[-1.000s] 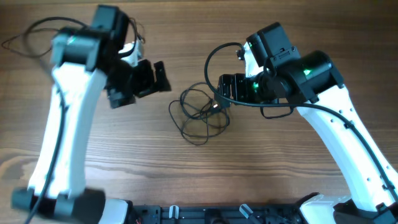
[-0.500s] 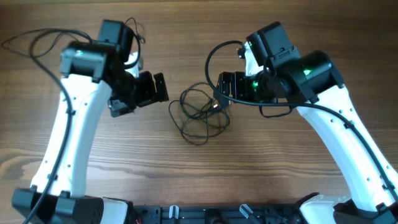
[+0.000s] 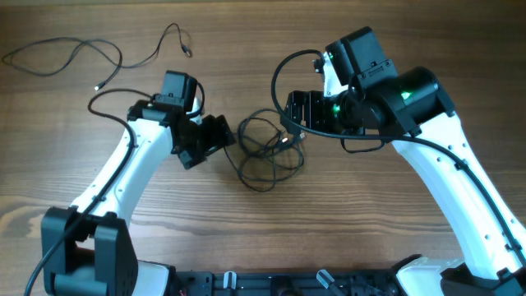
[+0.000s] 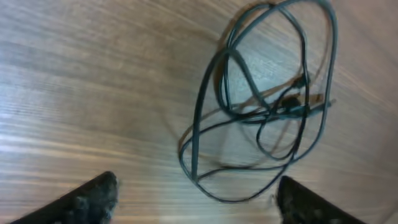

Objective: Untangle cables
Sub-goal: 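Lower the left gripper onto the cable pile beside the right gripper and grasp, then lift the left gripper up and left, pulling a black cable from the pile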

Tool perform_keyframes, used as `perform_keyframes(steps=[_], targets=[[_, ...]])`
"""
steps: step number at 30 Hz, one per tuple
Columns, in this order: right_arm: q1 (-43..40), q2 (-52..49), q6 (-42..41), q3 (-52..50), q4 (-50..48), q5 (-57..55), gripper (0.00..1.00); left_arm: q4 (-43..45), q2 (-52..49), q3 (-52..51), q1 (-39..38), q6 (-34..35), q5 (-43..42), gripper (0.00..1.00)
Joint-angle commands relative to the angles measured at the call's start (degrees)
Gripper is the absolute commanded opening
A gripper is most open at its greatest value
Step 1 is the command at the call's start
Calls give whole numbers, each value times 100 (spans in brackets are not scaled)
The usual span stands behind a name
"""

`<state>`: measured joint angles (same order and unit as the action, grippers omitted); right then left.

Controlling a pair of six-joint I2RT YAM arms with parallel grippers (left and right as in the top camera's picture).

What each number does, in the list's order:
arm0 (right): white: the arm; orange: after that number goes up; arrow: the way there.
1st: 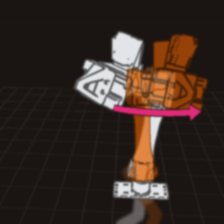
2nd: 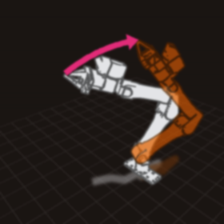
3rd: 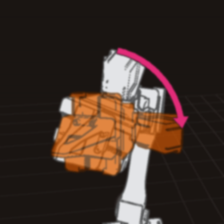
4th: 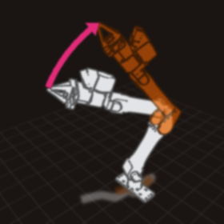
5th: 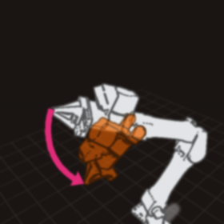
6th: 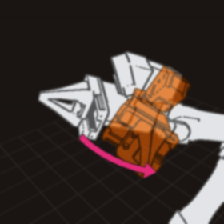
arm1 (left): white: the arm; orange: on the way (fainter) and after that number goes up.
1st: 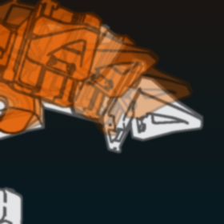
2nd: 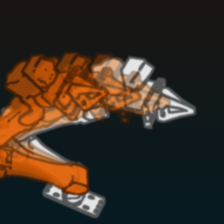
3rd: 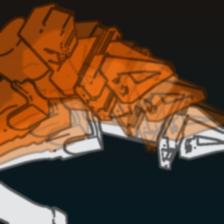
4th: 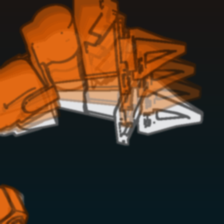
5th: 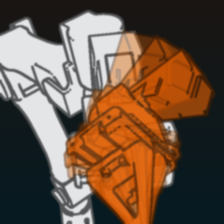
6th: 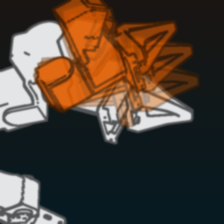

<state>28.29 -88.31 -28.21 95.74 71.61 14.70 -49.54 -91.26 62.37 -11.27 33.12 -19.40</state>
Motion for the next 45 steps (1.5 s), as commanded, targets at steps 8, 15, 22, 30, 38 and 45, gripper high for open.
perform_keyframes(steps=[8,15,22,30,38,45], targets=[[24,-85,-48,24,-26,-94,100,824,-691,-446,-367,490,-111,33],[24,-85,-42,24,9,-92,100,1016,-807,-444,-662,485,144,4],[24,-116,-31,24,118,-374,100,992,-575,-140,-570,282,-765,4],[24,-680,-33,24,210,-481,100,997,579,769,-564,-9,-1587,4],[22,-1250,-26,24,116,-76,100,1040,1635,1344,-522,39,-1115,4],[31,-1311,415,24,-240,649,100,1375,2006,1416,-382,651,-1257,4]])
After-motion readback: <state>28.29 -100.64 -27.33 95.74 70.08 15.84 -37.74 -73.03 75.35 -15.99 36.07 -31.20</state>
